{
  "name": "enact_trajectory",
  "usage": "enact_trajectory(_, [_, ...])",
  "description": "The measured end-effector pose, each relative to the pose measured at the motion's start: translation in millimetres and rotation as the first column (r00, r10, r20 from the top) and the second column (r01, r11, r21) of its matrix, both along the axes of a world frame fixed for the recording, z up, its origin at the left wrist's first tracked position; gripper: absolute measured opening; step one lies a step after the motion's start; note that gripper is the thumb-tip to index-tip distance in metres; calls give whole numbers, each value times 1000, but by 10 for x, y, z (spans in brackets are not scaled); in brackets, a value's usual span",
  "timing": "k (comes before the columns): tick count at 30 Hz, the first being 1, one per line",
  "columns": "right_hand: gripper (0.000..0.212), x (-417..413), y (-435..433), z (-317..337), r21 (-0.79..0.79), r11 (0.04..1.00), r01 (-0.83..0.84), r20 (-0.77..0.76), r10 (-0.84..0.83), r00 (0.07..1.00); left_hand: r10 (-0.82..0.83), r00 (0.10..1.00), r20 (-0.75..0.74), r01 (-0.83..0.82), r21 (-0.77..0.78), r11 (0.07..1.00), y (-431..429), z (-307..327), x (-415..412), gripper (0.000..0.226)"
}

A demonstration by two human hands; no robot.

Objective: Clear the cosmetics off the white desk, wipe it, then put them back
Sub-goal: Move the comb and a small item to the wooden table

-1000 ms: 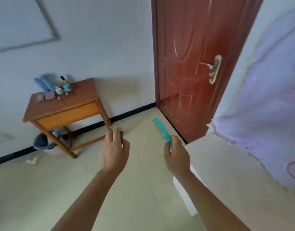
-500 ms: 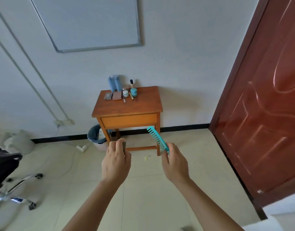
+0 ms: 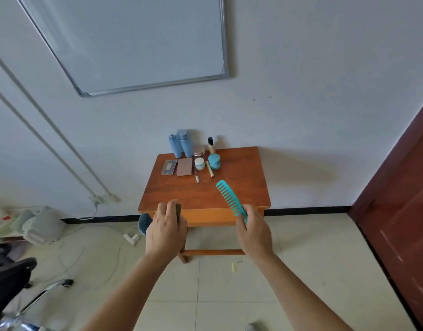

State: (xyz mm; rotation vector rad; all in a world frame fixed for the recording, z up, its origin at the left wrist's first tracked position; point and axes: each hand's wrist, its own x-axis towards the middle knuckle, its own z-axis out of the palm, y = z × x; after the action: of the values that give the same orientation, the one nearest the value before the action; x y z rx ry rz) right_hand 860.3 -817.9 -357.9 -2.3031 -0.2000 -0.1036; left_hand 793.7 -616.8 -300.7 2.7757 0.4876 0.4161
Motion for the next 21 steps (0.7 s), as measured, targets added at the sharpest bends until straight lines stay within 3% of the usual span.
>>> enact_trajectory(5, [23, 855, 447, 143, -1, 999, -37, -53, 37, 998, 31, 999, -6, -31, -6, 999, 434, 55, 763, 36])
enact_trajectory(11, [26, 1588, 916, -192, -8, 997, -74, -159, 72, 985, 69, 989, -130, -82, -100, 992, 948, -389, 1613, 37])
enact_trajectory(17, [27, 2356, 1344, -602, -67, 996, 57, -263, -73, 962, -13, 960, -278, -45, -203, 978, 1492, -987, 2568, 36])
enact_trajectory(21, [23, 2745, 1622, -797, -73, 949, 308, -388, -311, 867, -95, 915, -393, -17, -272, 962, 1781, -1346, 3049, 31])
